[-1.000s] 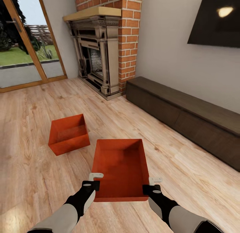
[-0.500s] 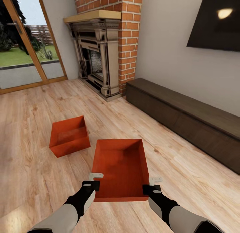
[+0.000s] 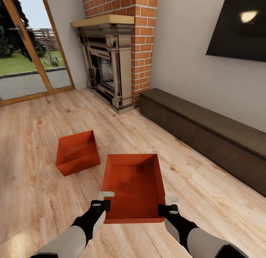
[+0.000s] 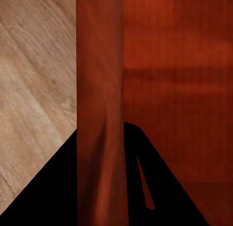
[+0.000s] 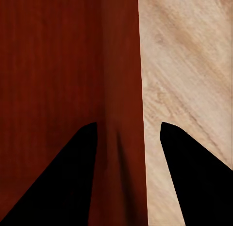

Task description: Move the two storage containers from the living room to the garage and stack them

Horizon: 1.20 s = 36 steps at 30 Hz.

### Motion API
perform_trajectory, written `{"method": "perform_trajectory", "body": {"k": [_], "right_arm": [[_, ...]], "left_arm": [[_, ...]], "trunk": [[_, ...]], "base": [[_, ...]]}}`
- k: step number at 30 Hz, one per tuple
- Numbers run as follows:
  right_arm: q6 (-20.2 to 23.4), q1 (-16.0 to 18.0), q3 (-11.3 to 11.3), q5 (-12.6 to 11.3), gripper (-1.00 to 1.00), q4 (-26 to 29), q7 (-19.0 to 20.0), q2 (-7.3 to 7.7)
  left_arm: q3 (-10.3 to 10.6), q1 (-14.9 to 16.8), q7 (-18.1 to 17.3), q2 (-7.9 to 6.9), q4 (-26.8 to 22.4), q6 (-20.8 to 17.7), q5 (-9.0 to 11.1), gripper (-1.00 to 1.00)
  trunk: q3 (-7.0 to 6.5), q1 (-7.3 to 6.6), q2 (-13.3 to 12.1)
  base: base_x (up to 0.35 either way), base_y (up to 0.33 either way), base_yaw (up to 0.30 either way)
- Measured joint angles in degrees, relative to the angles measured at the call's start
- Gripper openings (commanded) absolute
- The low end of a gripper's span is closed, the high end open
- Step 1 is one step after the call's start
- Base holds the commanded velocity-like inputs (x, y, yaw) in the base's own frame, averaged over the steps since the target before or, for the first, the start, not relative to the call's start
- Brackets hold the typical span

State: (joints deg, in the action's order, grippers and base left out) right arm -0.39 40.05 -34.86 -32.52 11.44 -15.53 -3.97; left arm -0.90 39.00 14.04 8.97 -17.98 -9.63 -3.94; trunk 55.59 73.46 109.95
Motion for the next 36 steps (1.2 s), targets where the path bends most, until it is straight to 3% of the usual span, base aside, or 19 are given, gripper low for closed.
{"method": "perform_trajectory", "body": {"k": [26, 36], "right_arm": [[-0.21, 0.01, 0.12, 0.13, -1.00, -0.22, -0.03, -0.14], [-1.05, -0.03, -0.65, -1.11, -1.00, -0.40, -0.06, -0.09]], "left_arm": [[0.04, 0.01, -0.08, -0.07, -0.05, 0.00, -0.07, -1.00], [-0.01, 0.04, -0.12, 0.02, -0.31, 0.02, -0.74, -1.00]], "trunk": [[-4.67, -5.71, -10.43], [-6.46, -7.91, -14.44]], "base": [[0.000, 0.000, 0.000], [0.000, 0.000, 0.000]]}}
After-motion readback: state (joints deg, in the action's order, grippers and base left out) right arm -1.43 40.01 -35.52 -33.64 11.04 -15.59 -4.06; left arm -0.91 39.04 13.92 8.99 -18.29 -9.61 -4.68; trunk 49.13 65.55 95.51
